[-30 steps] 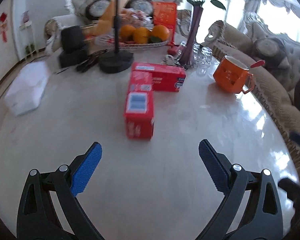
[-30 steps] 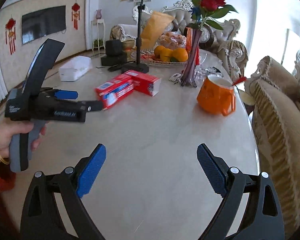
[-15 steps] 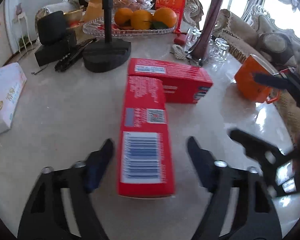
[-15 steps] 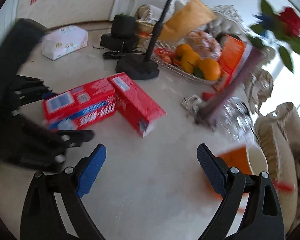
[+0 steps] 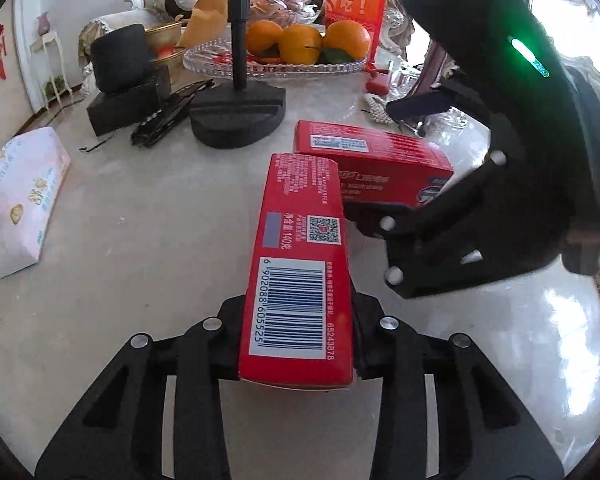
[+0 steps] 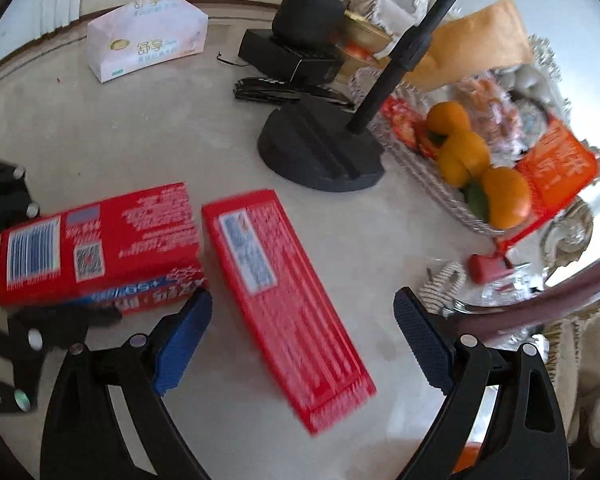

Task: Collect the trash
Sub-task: 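Grasp a red box with the left tool while the right grasps another red box, then carry both red boxes over the wastebasket and open both tools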

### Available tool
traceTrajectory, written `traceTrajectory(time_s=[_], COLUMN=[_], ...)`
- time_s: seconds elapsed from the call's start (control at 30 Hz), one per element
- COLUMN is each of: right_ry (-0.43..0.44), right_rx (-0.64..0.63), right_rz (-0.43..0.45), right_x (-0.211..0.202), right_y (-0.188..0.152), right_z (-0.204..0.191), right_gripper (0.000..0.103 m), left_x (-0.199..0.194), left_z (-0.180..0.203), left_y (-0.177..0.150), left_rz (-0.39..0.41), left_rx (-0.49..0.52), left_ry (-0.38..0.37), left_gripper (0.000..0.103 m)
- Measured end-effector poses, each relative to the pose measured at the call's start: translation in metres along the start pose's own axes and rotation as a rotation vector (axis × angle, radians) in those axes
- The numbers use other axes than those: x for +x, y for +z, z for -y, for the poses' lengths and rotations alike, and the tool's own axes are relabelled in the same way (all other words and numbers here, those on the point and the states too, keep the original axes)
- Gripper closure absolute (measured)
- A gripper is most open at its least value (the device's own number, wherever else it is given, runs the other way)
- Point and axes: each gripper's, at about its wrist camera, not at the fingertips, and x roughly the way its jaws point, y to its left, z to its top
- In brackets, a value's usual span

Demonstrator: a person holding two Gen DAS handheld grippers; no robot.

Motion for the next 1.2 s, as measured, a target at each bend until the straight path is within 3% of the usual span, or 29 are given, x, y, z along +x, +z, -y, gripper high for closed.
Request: traceTrajectory(time_s=[0.03,0.07,0.1,0.17,0.2,0.37,0.47,0.6,0.7,0.83,1.0,1.2], right_ry=[0.016,0.044,0.089,0.137,0.115,0.047,-0.008,0.042,0.071,0.068,0.136,0.212], right_rx=[0.018,0.061,0.101,0.166,0.175,0.331,0.523,0.738,0.824,0.876,0.961,1.007], right_rz=[-0.031,-0.039,-0.052,-0.071,-0.076,-0.049,0.005,0.05,0.082,0.117,0.216,0.35], right_x=[0.005,0.006,0.007,0.008,0.004,-0.019,-0.055,-0.112,-0.153,-0.204,-0.265,-0.329], right_y=[0.002,0.003,0.003,0.002,-0.001,-0.026,-0.065,-0.125,-0.164,-0.212,-0.248,-0.28], right_z=[0.002,0.007,0.011,0.014,0.01,-0.004,-0.008,-0.029,-0.059,-0.119,-0.197,-0.282], right_gripper=[0.017,0.023,0.041,0.058,0.064,0.066,0.066,0.066,0.066,0.066,0.066,0.066], left_x=[0.0,0.0,0.0,0.0,0.0,-0.001,-0.005,-0.017,-0.046,-0.099,-0.189,-0.283], left_z=[0.0,-0.001,-0.002,-0.003,-0.003,-0.005,-0.01,-0.004,0.005,0.02,0.022,0.016], left_y=[0.0,0.0,-0.001,-0.001,-0.001,-0.001,-0.002,-0.012,-0.028,-0.079,-0.163,-0.274], left_rz=[0.0,0.0,0.001,0.001,0.001,0.004,0.02,0.019,0.054,0.072,0.092,0.127], left_rx=[-0.001,-0.005,-0.009,-0.01,-0.009,-0.022,-0.043,-0.005,0.019,0.06,0.081,0.11], left_ry=[0.002,-0.002,-0.005,-0.008,-0.006,-0.013,-0.019,-0.023,-0.061,-0.115,-0.176,-0.176], left_gripper=[0.067,0.067,0.067,0.067,0.067,0.067,0.067,0.067,0.067,0.067,0.067,0.067])
